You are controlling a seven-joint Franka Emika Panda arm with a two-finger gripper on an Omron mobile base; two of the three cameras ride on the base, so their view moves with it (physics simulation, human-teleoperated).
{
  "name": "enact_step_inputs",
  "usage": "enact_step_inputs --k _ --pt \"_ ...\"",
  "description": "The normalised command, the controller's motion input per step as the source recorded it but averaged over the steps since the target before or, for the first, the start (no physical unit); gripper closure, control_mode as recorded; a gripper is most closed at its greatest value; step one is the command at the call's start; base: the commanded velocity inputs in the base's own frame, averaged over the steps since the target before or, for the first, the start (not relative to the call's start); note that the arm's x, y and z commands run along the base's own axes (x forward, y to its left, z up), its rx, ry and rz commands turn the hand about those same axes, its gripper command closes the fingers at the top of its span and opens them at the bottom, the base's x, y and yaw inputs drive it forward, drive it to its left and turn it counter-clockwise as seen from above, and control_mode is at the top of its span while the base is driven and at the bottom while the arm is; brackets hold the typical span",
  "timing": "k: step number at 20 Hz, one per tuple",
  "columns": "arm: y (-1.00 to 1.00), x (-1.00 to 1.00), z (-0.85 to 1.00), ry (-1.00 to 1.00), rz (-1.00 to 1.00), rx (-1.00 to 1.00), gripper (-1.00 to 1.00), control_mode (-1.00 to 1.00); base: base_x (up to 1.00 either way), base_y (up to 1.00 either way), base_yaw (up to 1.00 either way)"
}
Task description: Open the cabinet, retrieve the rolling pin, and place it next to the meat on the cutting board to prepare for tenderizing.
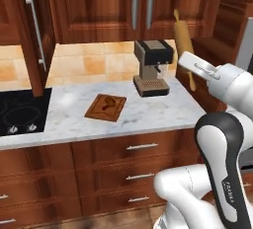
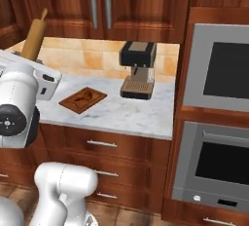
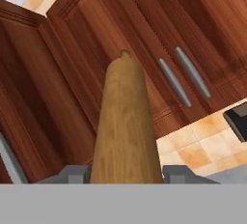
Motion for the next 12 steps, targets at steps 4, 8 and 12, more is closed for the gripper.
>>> enact_step_inputs --k 4,8,12 --pt "0.00 0.00 0.00 0.00 0.00 0.00 1.00 1.00 0.62 -0.08 0.12" --pt "0.00 0.00 0.00 0.00 0.00 0.00 1.00 1.00 0.59 -0.01 0.12" --pt "0.00 0.00 0.00 0.00 0.00 0.00 1.00 1.00 0.55 -0.03 0.10"
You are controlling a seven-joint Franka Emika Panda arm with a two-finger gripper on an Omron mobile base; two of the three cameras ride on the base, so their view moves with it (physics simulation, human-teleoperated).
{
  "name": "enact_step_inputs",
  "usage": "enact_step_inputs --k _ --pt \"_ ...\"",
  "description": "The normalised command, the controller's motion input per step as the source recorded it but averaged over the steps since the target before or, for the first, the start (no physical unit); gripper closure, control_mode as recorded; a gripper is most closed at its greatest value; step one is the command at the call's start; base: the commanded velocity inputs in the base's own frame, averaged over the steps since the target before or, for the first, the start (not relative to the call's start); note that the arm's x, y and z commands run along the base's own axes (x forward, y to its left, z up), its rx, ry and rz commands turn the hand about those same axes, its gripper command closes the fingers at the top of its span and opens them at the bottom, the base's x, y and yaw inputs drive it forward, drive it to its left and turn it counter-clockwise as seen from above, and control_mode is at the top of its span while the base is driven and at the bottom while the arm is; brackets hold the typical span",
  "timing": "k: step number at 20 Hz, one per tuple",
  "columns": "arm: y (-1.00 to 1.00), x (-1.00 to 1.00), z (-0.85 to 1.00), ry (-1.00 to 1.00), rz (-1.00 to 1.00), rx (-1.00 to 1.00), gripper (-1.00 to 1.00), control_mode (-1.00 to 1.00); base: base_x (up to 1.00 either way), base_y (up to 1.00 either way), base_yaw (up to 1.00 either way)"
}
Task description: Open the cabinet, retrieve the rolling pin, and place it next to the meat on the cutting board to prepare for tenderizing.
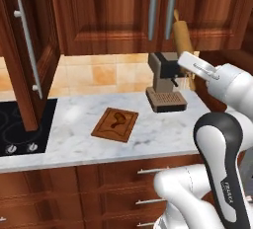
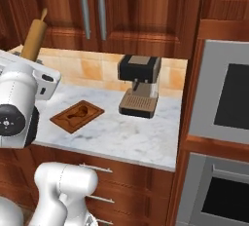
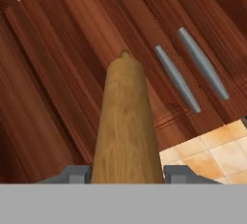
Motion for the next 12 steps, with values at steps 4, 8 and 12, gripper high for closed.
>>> enact_step_inputs --k 4,8,12 --pt "0.00 0.00 0.00 0.00 0.00 0.00 1.00 1.00 0.22 0.00 0.09" --pt "0.00 0.00 0.00 0.00 0.00 0.00 1.00 1.00 0.21 0.00 0.08" --pt "0.00 0.00 0.00 0.00 0.00 0.00 1.00 1.00 0.31 0.00 0.08"
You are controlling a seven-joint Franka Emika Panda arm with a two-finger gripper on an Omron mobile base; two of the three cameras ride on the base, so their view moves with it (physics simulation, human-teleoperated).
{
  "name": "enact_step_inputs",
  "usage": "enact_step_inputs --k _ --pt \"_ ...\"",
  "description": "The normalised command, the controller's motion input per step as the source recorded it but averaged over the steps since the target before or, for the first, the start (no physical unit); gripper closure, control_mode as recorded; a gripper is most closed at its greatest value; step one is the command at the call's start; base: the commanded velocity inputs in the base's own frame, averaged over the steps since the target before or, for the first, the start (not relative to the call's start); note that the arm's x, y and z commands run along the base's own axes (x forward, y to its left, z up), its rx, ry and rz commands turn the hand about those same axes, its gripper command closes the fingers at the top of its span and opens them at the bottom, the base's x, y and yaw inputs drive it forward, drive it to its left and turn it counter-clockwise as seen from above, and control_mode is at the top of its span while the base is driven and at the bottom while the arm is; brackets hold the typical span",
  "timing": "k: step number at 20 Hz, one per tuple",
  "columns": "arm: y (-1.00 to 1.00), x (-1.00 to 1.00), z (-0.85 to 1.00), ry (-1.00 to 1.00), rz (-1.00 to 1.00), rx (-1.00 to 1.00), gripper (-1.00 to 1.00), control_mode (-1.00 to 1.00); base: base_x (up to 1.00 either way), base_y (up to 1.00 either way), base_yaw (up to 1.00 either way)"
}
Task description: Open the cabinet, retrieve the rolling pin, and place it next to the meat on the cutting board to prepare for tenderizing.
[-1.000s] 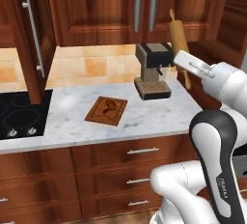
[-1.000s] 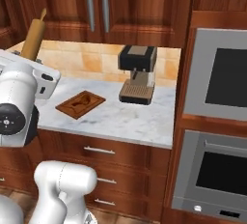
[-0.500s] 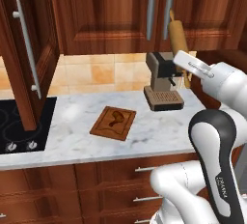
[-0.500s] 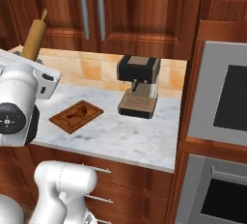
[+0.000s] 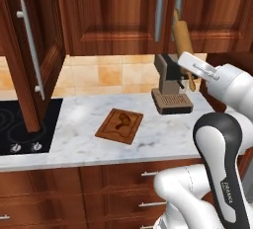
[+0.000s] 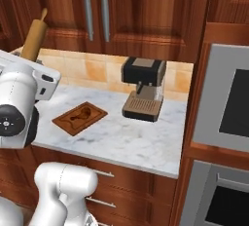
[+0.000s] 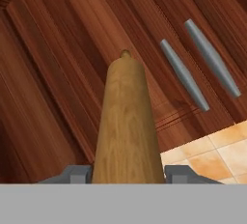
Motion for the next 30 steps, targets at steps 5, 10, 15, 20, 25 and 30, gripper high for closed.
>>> enact_step_inputs --k 5,10,15,20,25,30 --pt "0.00 0.00 0.00 0.00 0.00 0.00 1.00 1.00 0.45 0.00 0.08" --pt "0.00 0.00 0.00 0.00 0.00 0.00 1.00 1.00 0.33 0.00 0.06" --pt "0.00 0.00 0.00 0.00 0.00 0.00 1.00 1.00 0.03 0.00 0.01" --pt "0.00 0.00 0.00 0.00 0.00 0.00 1.00 1.00 0.00 0.00 0.00" --pt "0.00 0.00 0.00 0.00 0.00 0.00 1.00 1.00 -0.04 0.00 0.00" --pt "0.00 0.00 0.00 0.00 0.00 0.00 1.00 1.00 -0.12 0.00 0.00"
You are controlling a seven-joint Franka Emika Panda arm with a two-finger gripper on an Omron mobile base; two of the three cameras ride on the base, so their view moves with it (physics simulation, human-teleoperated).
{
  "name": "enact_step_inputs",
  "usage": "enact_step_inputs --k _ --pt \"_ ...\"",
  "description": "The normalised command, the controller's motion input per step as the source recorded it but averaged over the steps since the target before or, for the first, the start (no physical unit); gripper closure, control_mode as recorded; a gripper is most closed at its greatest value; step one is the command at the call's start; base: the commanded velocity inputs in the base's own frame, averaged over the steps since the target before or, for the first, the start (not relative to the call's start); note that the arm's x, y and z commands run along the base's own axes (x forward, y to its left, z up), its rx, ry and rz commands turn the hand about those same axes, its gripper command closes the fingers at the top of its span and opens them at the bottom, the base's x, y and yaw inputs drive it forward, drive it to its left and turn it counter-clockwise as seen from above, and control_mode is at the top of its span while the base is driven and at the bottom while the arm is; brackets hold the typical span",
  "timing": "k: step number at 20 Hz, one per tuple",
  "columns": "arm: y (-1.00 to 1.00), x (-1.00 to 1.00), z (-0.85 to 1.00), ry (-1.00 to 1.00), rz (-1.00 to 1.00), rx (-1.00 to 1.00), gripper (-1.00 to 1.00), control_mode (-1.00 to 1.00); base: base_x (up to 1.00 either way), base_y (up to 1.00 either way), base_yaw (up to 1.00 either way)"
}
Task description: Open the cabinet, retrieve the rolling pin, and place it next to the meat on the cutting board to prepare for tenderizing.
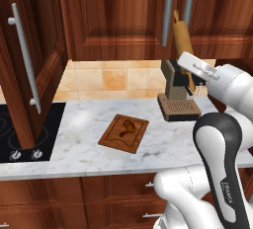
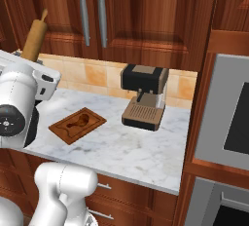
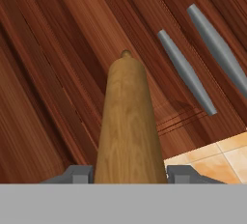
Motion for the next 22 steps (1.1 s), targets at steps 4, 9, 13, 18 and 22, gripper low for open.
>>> enact_step_inputs --k 4,9,13,18,22 --pt "0.00 -0.25 0.00 -0.01 0.01 0.00 1.00 -1.00 -0.03 0.00 0.00" --pt "0.16 -0.57 -0.01 0.00 0.03 0.00 1.00 -1.00 0.00 0.00 0.00" --pt "0.26 -0.53 -0.01 0.01 0.04 0.00 1.00 -1.00 0.00 0.00 0.00" --pt "0.13 -0.12 -0.11 0.17 0.03 0.00 1.00 -1.00 0.00 0.00 0.00" --pt "-0.03 0.20 -0.28 0.30 0.04 0.00 1.00 -1.00 0.00 0.00 0.00"
